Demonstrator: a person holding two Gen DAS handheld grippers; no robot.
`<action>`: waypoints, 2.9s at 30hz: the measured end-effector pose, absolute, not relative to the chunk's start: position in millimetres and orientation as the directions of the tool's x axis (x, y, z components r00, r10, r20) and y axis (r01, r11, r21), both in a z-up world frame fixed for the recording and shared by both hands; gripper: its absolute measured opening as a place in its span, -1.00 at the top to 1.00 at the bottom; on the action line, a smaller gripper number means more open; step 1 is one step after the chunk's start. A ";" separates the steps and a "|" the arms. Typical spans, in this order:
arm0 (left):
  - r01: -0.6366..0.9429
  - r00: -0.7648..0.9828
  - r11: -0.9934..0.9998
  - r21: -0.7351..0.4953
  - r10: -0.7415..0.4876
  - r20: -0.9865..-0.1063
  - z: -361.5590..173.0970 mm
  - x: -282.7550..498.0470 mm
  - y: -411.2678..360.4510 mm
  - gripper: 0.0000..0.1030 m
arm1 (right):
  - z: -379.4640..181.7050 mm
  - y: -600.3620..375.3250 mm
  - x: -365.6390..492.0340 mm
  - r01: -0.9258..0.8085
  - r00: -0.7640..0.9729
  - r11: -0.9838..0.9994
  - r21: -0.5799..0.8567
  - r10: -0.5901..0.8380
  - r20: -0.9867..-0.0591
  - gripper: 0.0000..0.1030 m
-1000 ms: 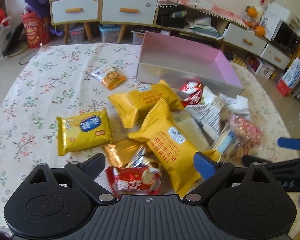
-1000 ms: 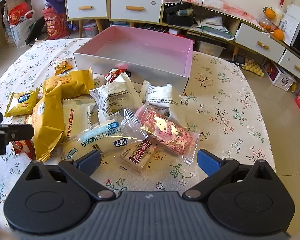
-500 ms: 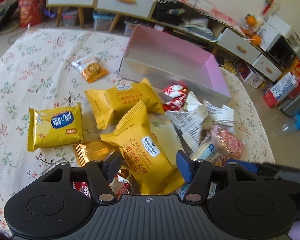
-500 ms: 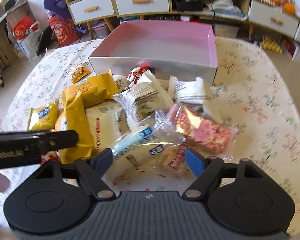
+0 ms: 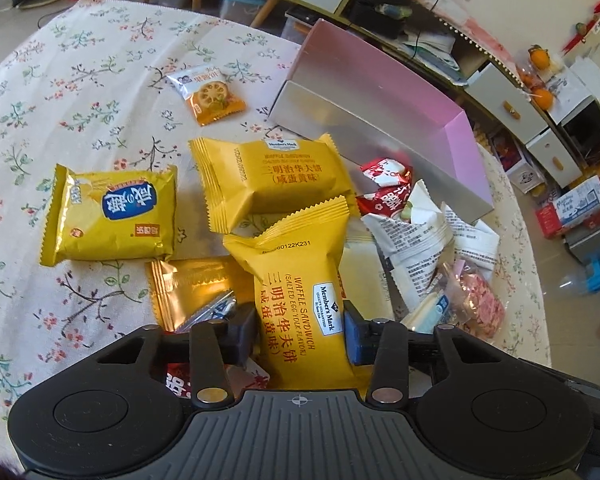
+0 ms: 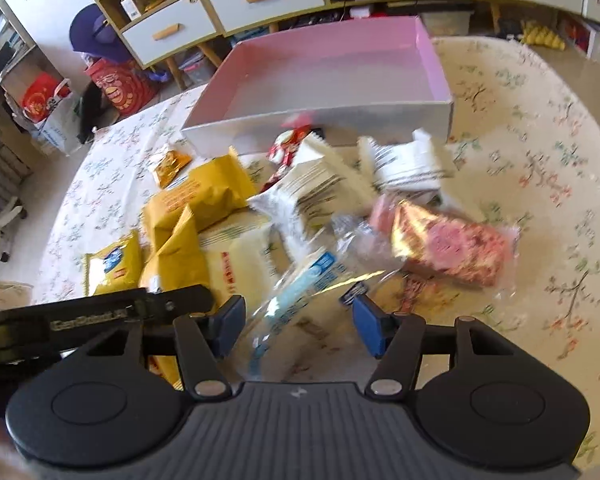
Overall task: Organize snacks
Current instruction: 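Grasp the yellow waffle-sandwich pack with the left gripper while the right grasps the clear blue-label bar, then carry both packs into the pink box and open both grippers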
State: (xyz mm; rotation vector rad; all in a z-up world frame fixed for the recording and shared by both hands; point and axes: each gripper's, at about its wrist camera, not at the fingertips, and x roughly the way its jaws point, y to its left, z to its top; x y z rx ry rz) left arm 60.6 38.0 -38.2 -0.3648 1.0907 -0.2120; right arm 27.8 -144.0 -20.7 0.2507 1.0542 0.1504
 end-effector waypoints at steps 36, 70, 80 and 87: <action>0.060 0.538 0.942 -0.331 -0.310 -0.784 -9.7 47.1 42.6 0.30 | -16.1 -138.5 29.9 -0.054 0.516 0.964 0.259 0.249 -0.820 0.55; 0.179 0.706 0.972 -0.150 -0.233 -0.669 21.5 199.7 -24.1 0.30 | 23.8 -196.6 144.3 0.057 0.724 0.972 0.228 0.117 -0.679 0.57; 0.186 0.691 0.981 -0.057 -0.171 -0.702 -8.3 231.0 -33.4 0.30 | 0.7 -196.1 177.0 0.037 0.673 0.983 0.179 0.108 -0.732 0.57; 0.187 0.678 0.981 -0.058 -0.171 -0.715 -16.8 237.4 -33.3 0.26 | -7.9 -192.8 181.8 0.040 0.641 0.984 0.174 0.108 -0.759 0.55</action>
